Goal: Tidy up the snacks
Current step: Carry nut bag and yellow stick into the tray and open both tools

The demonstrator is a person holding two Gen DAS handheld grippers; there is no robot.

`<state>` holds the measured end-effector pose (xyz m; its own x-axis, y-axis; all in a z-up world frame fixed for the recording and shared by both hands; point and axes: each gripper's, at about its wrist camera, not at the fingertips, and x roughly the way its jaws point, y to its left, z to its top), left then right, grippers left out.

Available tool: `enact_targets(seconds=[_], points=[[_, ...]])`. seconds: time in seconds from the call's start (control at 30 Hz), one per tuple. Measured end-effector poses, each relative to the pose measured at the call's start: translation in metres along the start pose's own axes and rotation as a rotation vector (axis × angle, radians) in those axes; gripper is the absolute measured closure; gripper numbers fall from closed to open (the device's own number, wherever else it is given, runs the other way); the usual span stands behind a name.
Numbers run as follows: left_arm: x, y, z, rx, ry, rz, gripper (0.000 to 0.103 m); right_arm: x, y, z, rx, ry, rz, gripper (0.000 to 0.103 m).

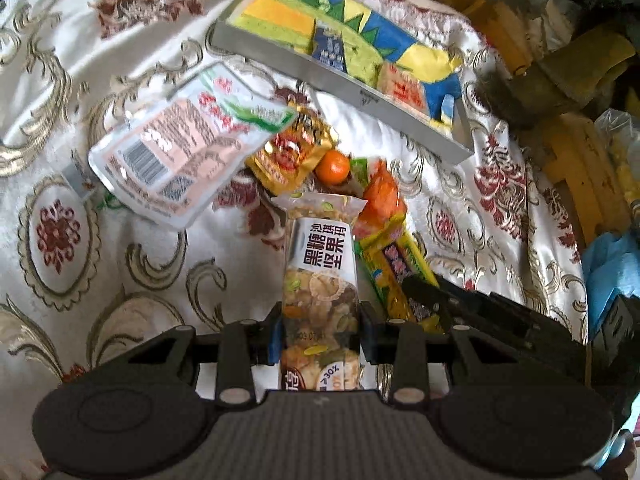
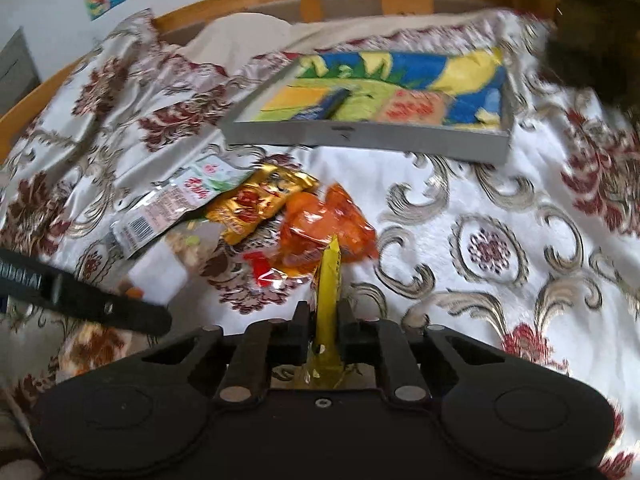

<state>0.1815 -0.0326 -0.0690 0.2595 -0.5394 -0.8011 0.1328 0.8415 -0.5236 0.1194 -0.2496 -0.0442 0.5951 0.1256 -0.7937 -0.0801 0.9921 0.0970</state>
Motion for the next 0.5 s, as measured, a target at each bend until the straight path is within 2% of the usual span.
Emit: enact_targets(seconds=[0.2,0.5], points=[[-0.016,-0.005,0.004,0.036,-0.122,-0.011,0.063,-0.021,0.015,0.001,-0.102,-0.131,-0.09,0.092],[-0.039,-0.022,0.025,0.104,-0.371,0.005,0.063,-0.046,0.014,0.01,-0.151,-0.384,-0.166,0.092]])
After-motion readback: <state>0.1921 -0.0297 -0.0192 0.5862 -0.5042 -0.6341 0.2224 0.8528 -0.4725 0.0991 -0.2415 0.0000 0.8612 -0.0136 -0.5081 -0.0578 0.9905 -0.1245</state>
